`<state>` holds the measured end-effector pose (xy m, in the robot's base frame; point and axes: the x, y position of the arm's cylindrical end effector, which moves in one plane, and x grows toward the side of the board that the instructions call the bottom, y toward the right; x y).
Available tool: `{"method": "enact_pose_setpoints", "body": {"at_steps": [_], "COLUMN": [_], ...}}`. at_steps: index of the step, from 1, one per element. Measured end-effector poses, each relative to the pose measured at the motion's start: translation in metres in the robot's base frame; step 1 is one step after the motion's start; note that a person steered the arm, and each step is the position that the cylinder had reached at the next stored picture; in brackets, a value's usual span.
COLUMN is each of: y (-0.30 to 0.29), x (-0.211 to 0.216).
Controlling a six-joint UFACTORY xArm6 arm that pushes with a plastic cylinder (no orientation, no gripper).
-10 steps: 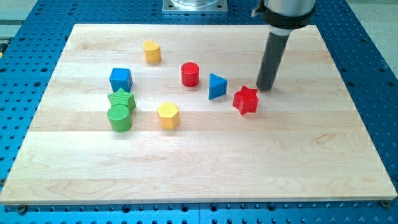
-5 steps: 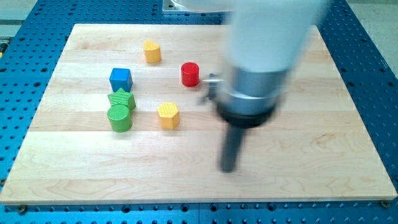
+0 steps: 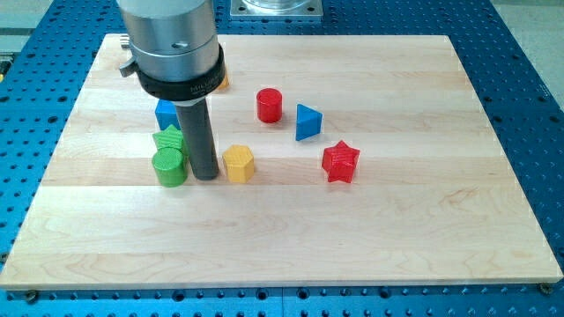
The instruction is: Push the green circle into the green star
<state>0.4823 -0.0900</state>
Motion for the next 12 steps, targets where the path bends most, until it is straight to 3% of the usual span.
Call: {"method": "enact_pose_setpoints", "body": {"at_steps": [1,3,6,7,8,9,11,12], "y": [0.015,-0.009,-0.103,-0.110,-0.165,-0.213,-0.152,-0.120], "x": [0.000,0.003,0.014,0.051,0.090,0.069,0.002,0.016]}}
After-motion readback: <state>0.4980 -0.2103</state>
